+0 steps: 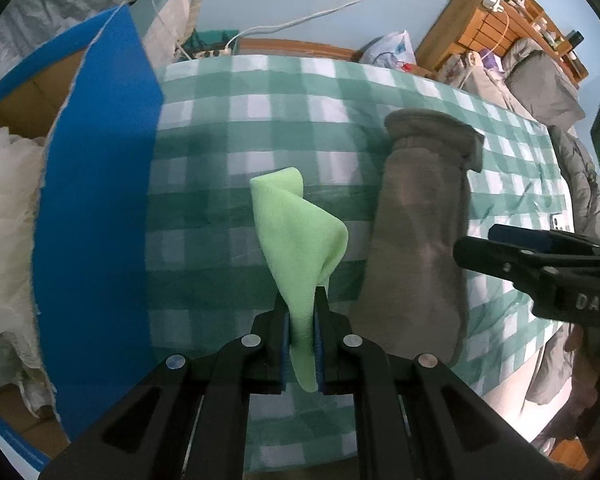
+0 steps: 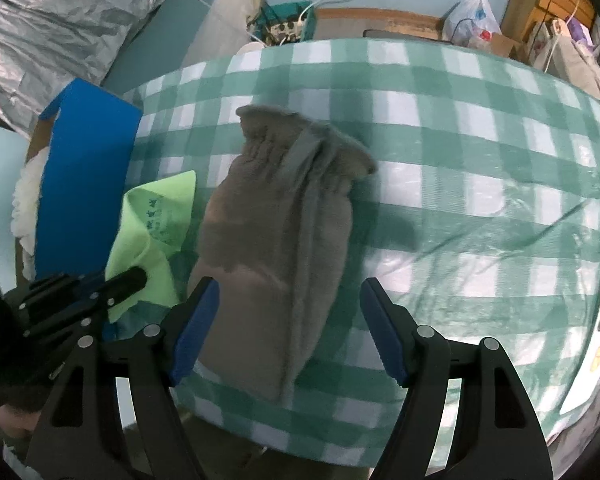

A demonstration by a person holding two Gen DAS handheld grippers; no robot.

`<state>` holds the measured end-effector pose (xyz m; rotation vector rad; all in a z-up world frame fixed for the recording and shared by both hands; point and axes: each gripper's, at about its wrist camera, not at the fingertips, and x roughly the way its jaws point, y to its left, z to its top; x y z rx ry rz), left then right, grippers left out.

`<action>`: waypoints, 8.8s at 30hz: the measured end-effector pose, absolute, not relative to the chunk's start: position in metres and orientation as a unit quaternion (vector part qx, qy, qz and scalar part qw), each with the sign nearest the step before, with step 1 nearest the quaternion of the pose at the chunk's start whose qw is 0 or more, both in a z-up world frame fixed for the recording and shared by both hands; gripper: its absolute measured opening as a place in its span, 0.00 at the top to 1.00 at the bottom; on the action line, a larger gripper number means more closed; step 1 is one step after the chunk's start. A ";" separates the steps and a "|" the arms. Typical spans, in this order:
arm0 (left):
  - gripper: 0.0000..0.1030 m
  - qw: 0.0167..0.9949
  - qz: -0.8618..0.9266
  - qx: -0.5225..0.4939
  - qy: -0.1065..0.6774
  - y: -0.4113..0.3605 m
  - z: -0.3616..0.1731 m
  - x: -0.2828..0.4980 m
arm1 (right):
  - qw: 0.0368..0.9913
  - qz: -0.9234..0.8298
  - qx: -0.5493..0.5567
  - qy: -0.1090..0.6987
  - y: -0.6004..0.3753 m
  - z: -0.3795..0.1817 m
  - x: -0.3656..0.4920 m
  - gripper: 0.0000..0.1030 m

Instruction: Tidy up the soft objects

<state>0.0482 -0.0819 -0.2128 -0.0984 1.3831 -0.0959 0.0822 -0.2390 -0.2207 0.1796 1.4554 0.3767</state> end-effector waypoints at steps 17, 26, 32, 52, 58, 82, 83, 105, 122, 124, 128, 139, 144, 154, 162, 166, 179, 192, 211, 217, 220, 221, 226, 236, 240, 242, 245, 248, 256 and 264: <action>0.90 0.762 -0.051 -0.033 0.645 -0.066 -0.218 0.049 | 0.718 0.126 0.036 0.684 -0.209 -0.255 0.096 0.28; 0.90 0.764 -0.056 -0.027 0.642 -0.069 -0.217 0.050 | 0.730 0.139 -0.021 0.669 -0.185 -0.244 0.091 0.74; 0.90 0.774 -0.061 -0.026 0.630 -0.072 -0.206 0.046 | 0.737 0.161 -0.020 0.656 -0.188 -0.231 0.086 0.89; 0.90 0.809 -0.056 -0.028 0.585 -0.079 -0.151 0.037 | 0.780 0.190 -0.002 0.597 -0.218 -0.163 0.078 0.90; 0.90 0.823 -0.051 -0.028 0.565 -0.076 -0.125 0.032 | 0.788 0.201 -0.002 0.582 -0.216 -0.142 0.076 0.90; 0.90 0.859 0.028 -0.068 0.506 -0.019 -0.063 0.001 | 0.803 0.270 -0.026 0.530 -0.172 -0.082 0.078 0.90; 0.90 0.859 0.031 -0.069 0.506 -0.017 -0.063 -0.002 | 0.803 0.272 -0.027 0.529 -0.170 -0.081 0.079 0.90; 0.90 0.833 0.104 -0.103 0.533 0.050 -0.101 -0.033 | 0.785 0.355 -0.058 0.505 -0.058 -0.060 0.090 0.90; 0.87 0.807 0.125 -0.115 0.565 0.091 -0.138 -0.026 | 0.758 0.385 -0.055 0.523 0.016 -0.076 0.099 0.90; 0.73 0.806 0.126 -0.115 0.567 0.094 -0.141 -0.026 | 0.753 0.387 -0.056 0.528 0.024 -0.081 0.099 0.90; 0.56 0.813 0.136 -0.112 0.555 0.101 -0.138 -0.029 | 0.746 0.385 -0.064 0.539 0.035 -0.094 0.099 0.90; 0.43 0.818 0.140 -0.114 0.547 0.116 -0.126 -0.031 | 0.724 0.373 -0.047 0.578 0.051 -0.134 0.100 0.89; 0.41 0.822 0.138 -0.113 0.541 0.121 -0.122 -0.028 | 0.714 0.369 -0.048 0.593 0.058 -0.148 0.098 0.86; 0.39 0.820 0.131 -0.107 0.546 0.126 -0.127 -0.026 | 0.705 0.329 -0.076 0.624 0.060 -0.180 0.093 0.78; 0.32 0.828 0.132 -0.101 0.535 0.125 -0.119 -0.029 | 0.737 0.306 -0.110 0.592 0.054 -0.157 0.082 0.43; 0.24 0.838 0.131 -0.102 0.520 0.124 -0.105 -0.033 | 0.754 0.312 -0.119 0.566 0.048 -0.133 0.072 0.39; 0.21 0.860 0.130 -0.094 0.484 0.111 -0.055 -0.040 | 0.778 0.304 -0.090 0.542 0.015 -0.090 0.072 0.38; 0.21 0.873 0.127 -0.082 0.463 0.080 -0.017 -0.039 | 0.800 0.290 -0.055 0.522 -0.036 -0.060 0.071 0.38; 0.10 0.884 0.128 -0.042 0.448 0.029 0.014 -0.041 | 0.839 0.275 -0.056 0.466 -0.096 -0.008 0.043 0.38; 0.05 0.889 0.134 -0.010 0.437 0.013 0.024 -0.042 | 0.846 0.265 -0.049 0.460 -0.111 -0.001 0.039 0.38; 0.03 0.893 0.134 0.001 0.430 0.006 0.029 -0.043 | 0.851 0.257 -0.042 0.457 -0.122 0.003 0.037 0.38; 0.03 0.893 0.134 0.004 0.429 0.004 0.030 -0.042 | 0.852 0.254 -0.041 0.456 -0.125 0.004 0.037 0.38; 0.02 0.893 0.123 0.007 0.432 -0.006 0.032 -0.036 | 0.859 0.237 -0.029 0.453 -0.140 0.010 0.035 0.38; 0.02 0.890 0.115 0.014 0.442 -0.014 0.033 -0.032 | 0.866 0.221 -0.012 0.448 -0.153 0.018 0.031 0.38; 0.02 0.889 0.115 0.009 0.444 -0.015 0.033 -0.032 | 0.867 0.217 -0.008 0.448 -0.159 0.019 0.030 0.38; 0.02 0.887 0.116 0.008 0.448 -0.015 0.033 -0.032 | 0.868 0.215 -0.008 0.448 -0.161 0.019 0.029 0.38; 0.02 0.885 0.116 0.000 0.452 -0.015 0.032 -0.033 | 0.868 0.213 -0.005 0.448 -0.164 0.019 0.029 0.38; 0.02 0.884 0.118 0.000 0.453 -0.014 0.032 -0.034 | 0.868 0.213 -0.006 0.448 -0.164 0.019 0.029 0.38; 0.02 0.883 0.123 -0.008 0.454 -0.013 0.029 -0.037 | 0.866 0.217 -0.007 0.450 -0.163 0.019 0.027 0.38; 0.02 0.882 0.123 -0.008 0.456 -0.013 0.029 -0.037 | 0.865 0.221 -0.009 0.450 -0.161 0.019 0.026 0.38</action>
